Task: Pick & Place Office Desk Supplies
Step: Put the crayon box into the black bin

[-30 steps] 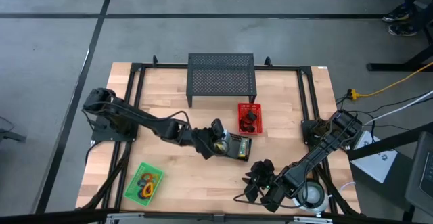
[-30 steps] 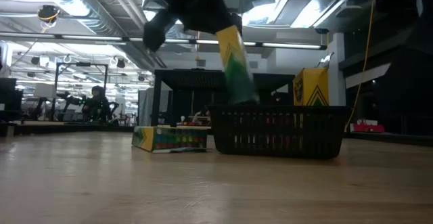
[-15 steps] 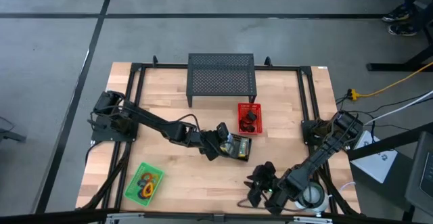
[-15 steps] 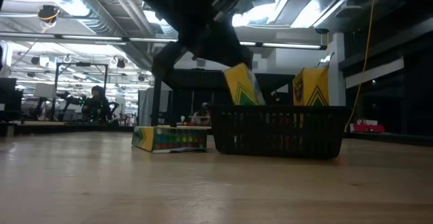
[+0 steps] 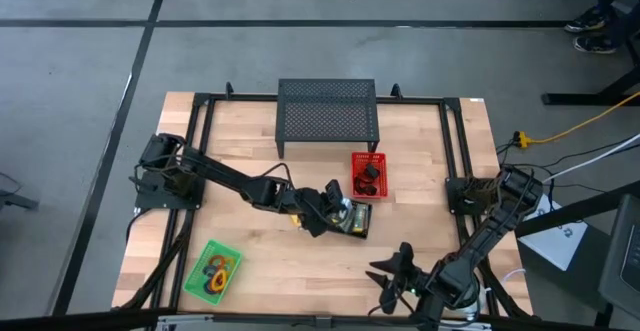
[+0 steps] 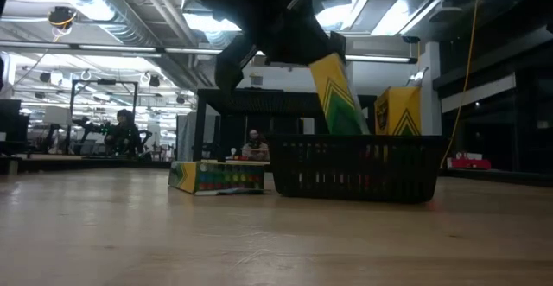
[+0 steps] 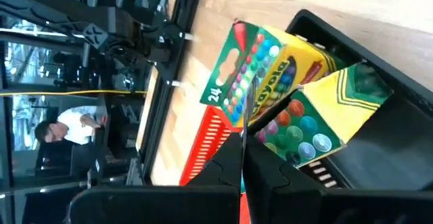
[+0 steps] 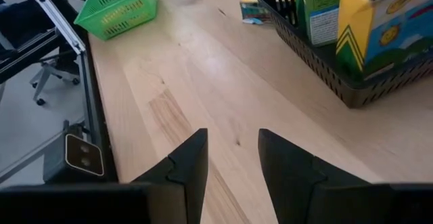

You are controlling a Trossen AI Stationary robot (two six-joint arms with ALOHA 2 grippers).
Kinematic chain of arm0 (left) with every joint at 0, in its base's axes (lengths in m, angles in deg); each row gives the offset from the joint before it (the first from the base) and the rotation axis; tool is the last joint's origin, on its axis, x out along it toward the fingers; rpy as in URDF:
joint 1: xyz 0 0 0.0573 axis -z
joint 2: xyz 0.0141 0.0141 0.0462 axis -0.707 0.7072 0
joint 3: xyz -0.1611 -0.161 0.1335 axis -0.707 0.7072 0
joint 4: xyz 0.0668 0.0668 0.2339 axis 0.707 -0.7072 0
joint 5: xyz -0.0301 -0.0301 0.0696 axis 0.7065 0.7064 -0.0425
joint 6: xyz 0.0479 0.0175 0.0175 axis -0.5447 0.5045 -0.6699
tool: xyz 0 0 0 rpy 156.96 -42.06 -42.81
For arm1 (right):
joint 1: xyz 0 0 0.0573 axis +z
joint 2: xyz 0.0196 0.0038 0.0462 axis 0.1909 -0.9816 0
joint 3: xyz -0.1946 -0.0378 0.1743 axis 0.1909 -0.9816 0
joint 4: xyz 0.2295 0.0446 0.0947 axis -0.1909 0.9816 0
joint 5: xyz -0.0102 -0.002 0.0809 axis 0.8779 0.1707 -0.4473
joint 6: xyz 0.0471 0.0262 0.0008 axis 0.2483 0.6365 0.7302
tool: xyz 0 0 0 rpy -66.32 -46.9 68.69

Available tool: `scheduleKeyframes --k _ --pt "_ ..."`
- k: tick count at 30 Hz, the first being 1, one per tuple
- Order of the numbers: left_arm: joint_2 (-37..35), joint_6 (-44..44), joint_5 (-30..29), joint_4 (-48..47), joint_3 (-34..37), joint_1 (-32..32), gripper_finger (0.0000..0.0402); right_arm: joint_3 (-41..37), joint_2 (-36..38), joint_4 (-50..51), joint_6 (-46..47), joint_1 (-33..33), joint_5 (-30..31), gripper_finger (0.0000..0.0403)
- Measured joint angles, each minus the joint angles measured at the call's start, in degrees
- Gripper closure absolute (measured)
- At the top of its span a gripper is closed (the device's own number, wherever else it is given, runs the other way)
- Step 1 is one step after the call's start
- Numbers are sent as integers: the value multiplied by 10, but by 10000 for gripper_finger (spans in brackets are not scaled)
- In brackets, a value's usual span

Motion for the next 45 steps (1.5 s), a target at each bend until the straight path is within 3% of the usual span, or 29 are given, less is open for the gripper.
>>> scheduleKeyframes --k 13,25,45 --pt "14 8 32 -18 -46 -13 400 0 0 2 2 -8 -2 271" --pt "141 -36 -41 -78 -160 -13 400 0 0 0 3 -8 -12 271" --pt "125 -23 -54 -148 -187 -18 400 0 0 -4 4 -8 -15 271"
